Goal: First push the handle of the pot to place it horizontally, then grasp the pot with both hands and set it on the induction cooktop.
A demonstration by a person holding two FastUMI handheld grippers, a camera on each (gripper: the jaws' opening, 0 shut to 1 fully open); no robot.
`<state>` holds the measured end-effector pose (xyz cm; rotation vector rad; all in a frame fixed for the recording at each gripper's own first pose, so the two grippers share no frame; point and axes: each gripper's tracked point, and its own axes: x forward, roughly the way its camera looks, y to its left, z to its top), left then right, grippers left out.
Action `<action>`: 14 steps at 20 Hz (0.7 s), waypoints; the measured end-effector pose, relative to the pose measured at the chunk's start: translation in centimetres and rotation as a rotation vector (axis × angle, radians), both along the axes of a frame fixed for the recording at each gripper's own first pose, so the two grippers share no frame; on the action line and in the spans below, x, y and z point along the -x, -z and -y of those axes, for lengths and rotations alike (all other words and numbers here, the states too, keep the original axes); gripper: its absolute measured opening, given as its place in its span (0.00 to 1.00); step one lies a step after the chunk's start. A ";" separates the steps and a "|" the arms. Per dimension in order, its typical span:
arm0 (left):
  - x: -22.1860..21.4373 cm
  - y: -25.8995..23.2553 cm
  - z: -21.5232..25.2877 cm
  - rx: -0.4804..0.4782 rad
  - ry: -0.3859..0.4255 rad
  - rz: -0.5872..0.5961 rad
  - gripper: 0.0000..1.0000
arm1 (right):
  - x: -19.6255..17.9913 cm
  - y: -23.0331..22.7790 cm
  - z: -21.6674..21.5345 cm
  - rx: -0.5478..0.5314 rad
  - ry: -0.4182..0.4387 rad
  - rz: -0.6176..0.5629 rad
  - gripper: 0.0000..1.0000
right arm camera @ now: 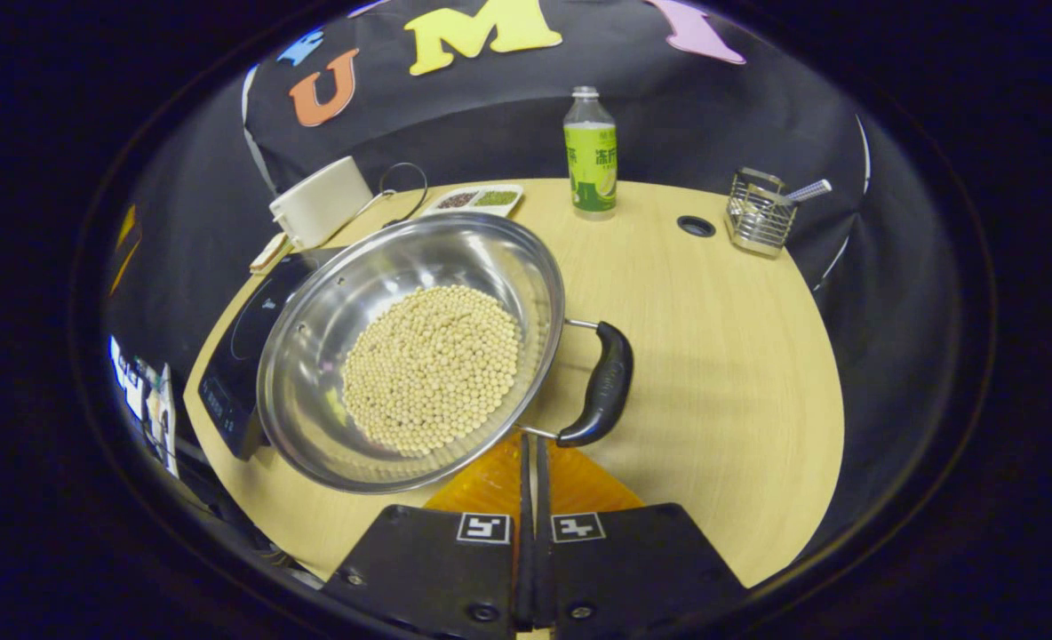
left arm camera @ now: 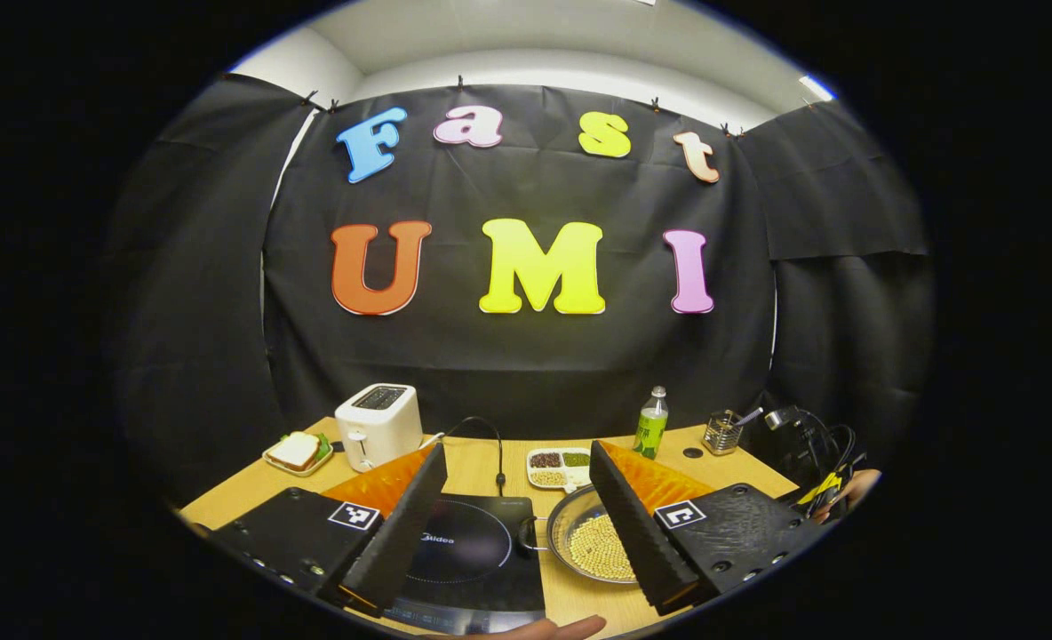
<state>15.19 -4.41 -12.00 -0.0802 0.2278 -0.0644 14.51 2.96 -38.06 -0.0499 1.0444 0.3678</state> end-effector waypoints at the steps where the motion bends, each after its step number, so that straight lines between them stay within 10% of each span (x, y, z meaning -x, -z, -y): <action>1: -0.3 0.8 0.2 -0.001 0.006 -0.020 0.96 | -0.1 -0.4 0.2 -0.005 0.015 0.019 0.04; 8: -1.8 5.8 1.8 -0.001 0.043 -0.128 0.97 | -1.1 -6.0 1.1 0.008 0.053 0.263 0.12; 14: -2.7 9.2 2.4 0.010 0.050 -0.199 0.97 | -3.0 -10.4 2.0 0.041 0.097 0.493 0.80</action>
